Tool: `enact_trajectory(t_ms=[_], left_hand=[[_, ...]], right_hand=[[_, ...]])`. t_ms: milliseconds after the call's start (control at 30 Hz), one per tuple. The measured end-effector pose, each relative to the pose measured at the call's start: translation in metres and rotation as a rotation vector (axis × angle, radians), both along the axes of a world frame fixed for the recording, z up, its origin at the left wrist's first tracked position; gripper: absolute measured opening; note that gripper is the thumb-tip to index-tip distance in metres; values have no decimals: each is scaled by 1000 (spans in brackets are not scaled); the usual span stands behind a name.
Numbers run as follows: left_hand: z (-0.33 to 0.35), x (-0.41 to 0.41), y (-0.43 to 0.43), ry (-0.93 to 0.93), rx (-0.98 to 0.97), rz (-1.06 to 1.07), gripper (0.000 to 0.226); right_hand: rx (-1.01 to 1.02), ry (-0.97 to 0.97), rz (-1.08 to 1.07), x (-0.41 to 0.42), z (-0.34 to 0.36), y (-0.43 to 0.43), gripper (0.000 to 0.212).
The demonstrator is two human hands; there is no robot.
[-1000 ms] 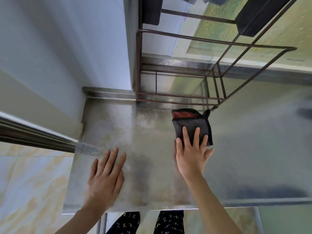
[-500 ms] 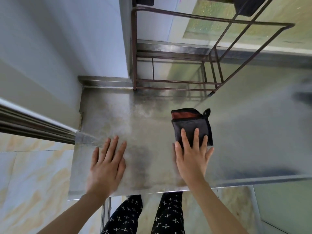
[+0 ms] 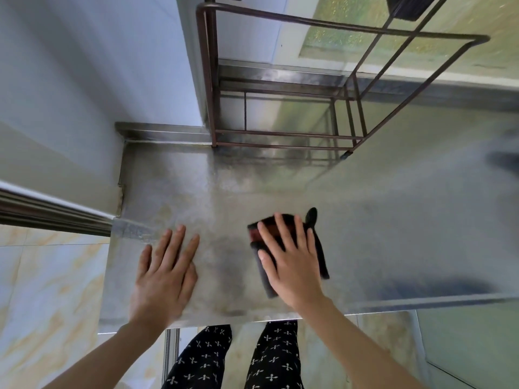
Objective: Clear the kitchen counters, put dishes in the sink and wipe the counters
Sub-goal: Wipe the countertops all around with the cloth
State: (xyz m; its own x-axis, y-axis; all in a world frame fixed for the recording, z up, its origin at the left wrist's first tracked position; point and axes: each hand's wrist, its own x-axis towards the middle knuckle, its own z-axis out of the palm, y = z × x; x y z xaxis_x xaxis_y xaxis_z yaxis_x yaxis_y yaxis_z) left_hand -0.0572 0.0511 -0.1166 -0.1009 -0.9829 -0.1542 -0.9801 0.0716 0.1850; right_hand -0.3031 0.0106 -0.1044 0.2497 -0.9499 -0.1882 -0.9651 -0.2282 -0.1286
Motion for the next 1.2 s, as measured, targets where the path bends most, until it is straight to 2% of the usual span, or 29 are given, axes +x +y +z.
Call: enact_trajectory(t_ms=[67,100,233,300,433,500,533,667,700,767,867,933,967,1033,1133,1200], left_hand=[[0,0,0,-3,-4,2,55],[0,-1,0,-8,-5,2,55],[-1,-2,-1,-20,-11,3,55],[-1,-2,-1,-18,-7,9,55],[1,-2,-1,-1,7,15,54],[1,-2,-1,-5,7,0,54],[1,-2,-1,-6,6,-2,53],[0,-1,0,12,17,1,54],[0,0,0,21,21,2,55],[0,0,1,38,20,4,55],[1,0,0,53,19,2,54],[4,2,1,92,26,1,54],[6,6,3,121,18,7,53],[12,18,11,162,-21,44,52],[15,46,29,181,-68,238,50],[12,57,38,219,-50,405,51]], right_hand=[[2,-5,125,-19,-1,-5,49],[-24,10,115,-32,-3,-15,49],[-20,70,-334,-65,-6,-52,55],[-6,61,-429,-48,-5,-38,55],[1,41,-54,-21,-1,21,50],[-3,54,-6,-35,-4,27,51],[-19,69,-82,-40,-5,28,51],[22,35,-614,-31,-7,44,59],[38,19,-674,-17,-6,51,59],[45,10,-596,15,-2,66,56],[67,35,-223,31,0,78,52],[46,71,-65,13,-1,73,53],[28,87,-59,3,-2,69,53],[19,89,-186,-5,-3,62,53],[14,29,-413,20,-6,64,54],[5,14,-368,52,-4,74,53]])
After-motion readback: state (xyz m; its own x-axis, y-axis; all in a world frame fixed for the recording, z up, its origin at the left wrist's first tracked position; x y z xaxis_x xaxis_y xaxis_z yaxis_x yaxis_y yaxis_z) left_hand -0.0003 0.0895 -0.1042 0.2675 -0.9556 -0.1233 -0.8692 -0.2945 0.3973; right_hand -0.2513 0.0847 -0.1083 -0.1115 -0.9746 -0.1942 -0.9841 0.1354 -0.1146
